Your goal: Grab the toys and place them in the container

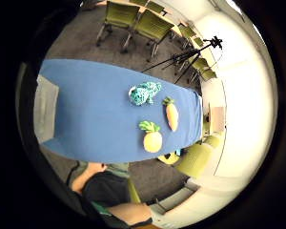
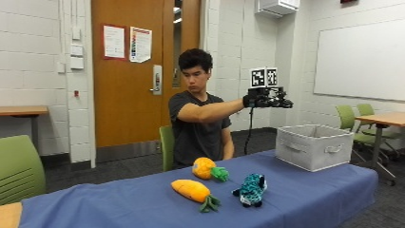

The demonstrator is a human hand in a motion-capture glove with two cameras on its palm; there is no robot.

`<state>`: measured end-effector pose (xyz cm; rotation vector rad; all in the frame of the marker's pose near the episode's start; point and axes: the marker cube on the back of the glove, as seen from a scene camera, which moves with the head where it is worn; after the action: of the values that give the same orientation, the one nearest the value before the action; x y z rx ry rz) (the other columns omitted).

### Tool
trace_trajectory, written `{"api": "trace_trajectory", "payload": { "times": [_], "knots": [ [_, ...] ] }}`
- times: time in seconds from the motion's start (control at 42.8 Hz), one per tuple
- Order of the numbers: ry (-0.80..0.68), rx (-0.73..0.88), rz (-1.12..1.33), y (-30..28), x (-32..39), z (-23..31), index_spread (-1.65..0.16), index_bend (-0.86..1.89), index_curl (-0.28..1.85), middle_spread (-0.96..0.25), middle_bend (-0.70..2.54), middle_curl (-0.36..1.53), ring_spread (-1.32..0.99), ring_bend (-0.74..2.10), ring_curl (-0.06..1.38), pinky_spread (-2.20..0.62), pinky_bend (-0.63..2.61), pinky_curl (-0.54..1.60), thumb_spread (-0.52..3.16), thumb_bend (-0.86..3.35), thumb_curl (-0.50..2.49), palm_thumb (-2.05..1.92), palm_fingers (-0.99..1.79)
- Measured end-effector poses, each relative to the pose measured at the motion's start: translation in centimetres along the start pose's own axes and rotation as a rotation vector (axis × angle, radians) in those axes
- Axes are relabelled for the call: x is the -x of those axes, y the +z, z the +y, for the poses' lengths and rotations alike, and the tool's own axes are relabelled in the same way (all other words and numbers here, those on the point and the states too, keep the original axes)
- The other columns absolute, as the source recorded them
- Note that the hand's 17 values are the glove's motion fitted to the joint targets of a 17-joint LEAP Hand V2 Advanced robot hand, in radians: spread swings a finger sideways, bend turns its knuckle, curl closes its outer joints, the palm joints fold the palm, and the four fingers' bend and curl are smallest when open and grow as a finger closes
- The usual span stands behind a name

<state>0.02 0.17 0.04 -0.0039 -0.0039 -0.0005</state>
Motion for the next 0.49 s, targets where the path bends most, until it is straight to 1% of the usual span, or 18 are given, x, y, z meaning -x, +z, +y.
{"api": "trace_trajectory", "payload": {
  "times": [0.093,0.21,0.49],
  "knots": [
    [-0.003,-0.001,-0.006,0.0,-0.2,0.2,-0.14,0.17,0.07,-0.06,0.21,0.07,-0.18,0.22,0.05,-0.07,0.41,0.12,0.59,-0.09,0.0,-0.13,0.19],
    [-0.011,-0.01,-0.015,0.0,-0.6,0.4,-0.18,0.17,0.11,-0.08,0.22,0.11,-0.24,0.23,0.08,-0.09,0.43,0.16,0.79,-0.09,0.02,-0.14,0.17],
    [-0.029,-0.02,-0.025,0.2,-3.3,2.3,-0.22,0.17,0.18,-0.11,0.23,0.19,-0.31,0.25,0.12,-0.11,0.45,0.22,0.98,-0.1,0.04,-0.15,0.13]
  ]
}}
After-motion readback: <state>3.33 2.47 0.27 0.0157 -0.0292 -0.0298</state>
